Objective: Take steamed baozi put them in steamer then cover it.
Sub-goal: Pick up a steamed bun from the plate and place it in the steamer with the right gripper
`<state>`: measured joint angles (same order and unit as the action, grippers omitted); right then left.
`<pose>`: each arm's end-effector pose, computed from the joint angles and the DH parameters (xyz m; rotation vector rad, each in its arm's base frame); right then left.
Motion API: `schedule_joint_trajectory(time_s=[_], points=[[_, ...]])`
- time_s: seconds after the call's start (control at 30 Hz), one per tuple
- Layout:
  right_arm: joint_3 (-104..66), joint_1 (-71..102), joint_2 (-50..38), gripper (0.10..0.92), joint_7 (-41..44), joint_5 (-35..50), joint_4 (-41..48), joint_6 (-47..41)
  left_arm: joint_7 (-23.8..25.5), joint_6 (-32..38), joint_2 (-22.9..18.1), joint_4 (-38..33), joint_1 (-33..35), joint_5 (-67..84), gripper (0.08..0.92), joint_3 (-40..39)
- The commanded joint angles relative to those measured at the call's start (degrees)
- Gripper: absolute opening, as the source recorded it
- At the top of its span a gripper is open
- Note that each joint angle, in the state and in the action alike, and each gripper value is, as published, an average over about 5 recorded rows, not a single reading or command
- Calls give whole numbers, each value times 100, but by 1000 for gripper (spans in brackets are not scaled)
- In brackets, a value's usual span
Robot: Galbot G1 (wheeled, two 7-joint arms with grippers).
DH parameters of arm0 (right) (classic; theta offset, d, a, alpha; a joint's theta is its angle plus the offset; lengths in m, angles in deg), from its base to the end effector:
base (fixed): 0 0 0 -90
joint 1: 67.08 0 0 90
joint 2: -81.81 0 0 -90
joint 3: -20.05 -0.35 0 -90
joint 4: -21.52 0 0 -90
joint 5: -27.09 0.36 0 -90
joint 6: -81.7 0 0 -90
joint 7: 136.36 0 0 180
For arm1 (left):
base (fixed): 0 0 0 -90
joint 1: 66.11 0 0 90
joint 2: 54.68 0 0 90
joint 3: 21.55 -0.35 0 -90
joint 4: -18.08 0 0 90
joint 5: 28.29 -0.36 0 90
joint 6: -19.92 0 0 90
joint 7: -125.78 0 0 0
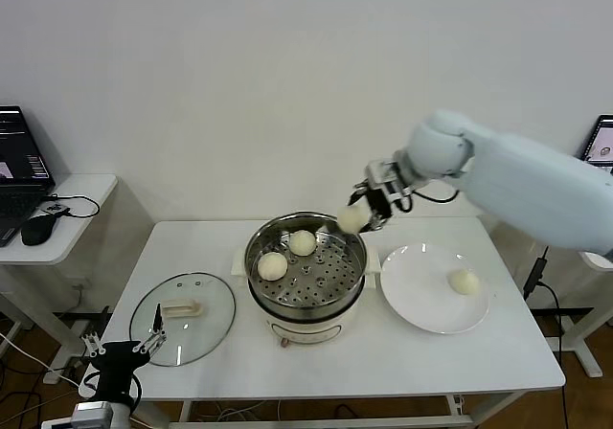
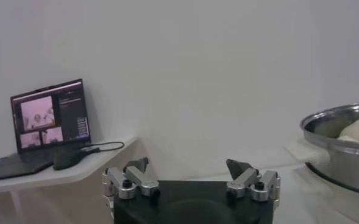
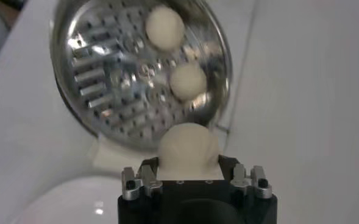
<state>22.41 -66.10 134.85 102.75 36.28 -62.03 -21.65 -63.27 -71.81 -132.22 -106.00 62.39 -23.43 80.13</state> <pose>0.5266 0.0508 -0.0237 1.6062 -1.4225 1.7735 0.1465 0.0909 -0.2849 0.3036 -3.0427 -0.3307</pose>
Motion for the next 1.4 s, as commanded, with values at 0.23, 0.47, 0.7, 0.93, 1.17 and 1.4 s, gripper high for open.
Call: schedule_joint_trajectory(time_s=[0.23, 0.47, 0.7, 0.93, 1.17, 1.4], points=[[765, 153, 791, 636, -83, -812, -106, 1223, -24, 25, -67, 24, 9, 10, 823, 63], [848, 244, 814, 644, -114, -1009, -114, 1812, -27, 24, -89, 17, -8, -1, 823, 55], [842, 302, 937, 645, -219, -1111, -76, 2047, -35, 25, -87, 18, -9, 3, 823, 50], [887, 307, 1036, 645, -201, -1039, -68, 2089, -12, 32, -81, -9, 1, -27, 823, 61], [955, 223, 1043, 653, -89, -874, -92, 2020, -11, 35, -81, 7, -24, -30, 823, 52], [869, 163, 894, 781, -89, -721, -80, 1904, 6, 32, -66, 22, -47, -37, 823, 44]])
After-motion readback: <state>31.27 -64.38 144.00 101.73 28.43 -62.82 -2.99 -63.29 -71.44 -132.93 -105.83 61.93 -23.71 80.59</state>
